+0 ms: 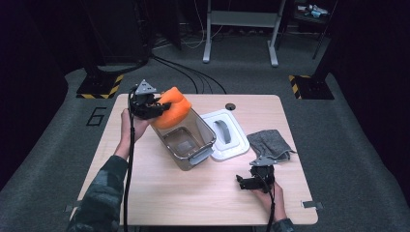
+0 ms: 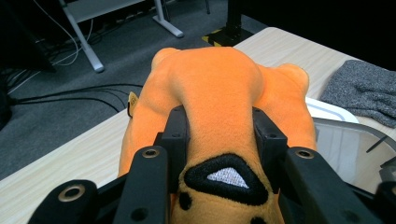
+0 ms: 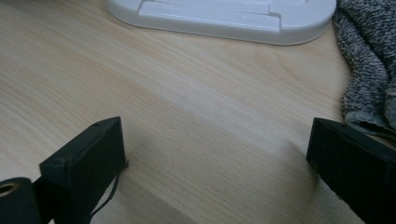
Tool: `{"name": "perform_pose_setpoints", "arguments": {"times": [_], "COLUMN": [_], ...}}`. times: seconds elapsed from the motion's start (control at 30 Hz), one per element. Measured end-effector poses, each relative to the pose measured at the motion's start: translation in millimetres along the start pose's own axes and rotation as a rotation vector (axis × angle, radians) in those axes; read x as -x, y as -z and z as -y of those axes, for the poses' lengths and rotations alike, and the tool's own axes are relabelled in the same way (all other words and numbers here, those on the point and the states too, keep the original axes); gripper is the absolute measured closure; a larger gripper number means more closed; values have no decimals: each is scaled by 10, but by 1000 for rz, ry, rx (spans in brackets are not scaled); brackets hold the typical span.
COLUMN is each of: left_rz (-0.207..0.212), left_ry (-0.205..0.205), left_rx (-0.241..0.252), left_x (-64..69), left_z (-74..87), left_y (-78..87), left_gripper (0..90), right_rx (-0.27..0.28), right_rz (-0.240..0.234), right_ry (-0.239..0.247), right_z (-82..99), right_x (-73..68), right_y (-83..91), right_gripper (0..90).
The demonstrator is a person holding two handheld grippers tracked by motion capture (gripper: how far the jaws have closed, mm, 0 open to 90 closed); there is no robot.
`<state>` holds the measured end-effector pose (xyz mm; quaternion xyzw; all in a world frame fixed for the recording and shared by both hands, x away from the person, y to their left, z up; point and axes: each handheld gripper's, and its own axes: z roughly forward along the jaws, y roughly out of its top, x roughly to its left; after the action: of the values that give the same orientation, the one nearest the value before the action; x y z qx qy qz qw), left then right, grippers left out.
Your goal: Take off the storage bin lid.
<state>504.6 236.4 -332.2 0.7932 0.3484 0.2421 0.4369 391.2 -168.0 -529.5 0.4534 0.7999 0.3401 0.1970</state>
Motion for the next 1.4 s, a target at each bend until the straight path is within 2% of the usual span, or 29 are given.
{"name": "perform_pose_setpoints", "arguments": {"times": [0.4, 0.87, 0.97, 1.13, 1.27, 1.4], "left_rz": [8, 17, 4, -5, -10, -5], "left_ry": [4, -6, -15, -6, -27, -14], "left_rx": [-21, -87, -95, -116, -132, -143], "left_x": [40, 139, 156, 168, 198, 208], "left_z": [52, 130, 132, 160, 208, 278], "left_y": [-99, -308, -347, -404, -446, -507], "left_gripper": [646, 645, 644, 644, 642, 641], "right_rx": [-2, -3, -3, -3, -4, -4], "right_rz": [0, 0, 0, 0, 0, 0], "right_ry": [3, 2, 2, -1, 2, 1], "right_z": [1, 1, 1, 1, 2, 2], "right_x": [1, 0, 0, -2, 0, 0], "right_y": [1, 2, 2, 2, 3, 3], "right_gripper": [38, 38, 38, 38, 38, 38]}}
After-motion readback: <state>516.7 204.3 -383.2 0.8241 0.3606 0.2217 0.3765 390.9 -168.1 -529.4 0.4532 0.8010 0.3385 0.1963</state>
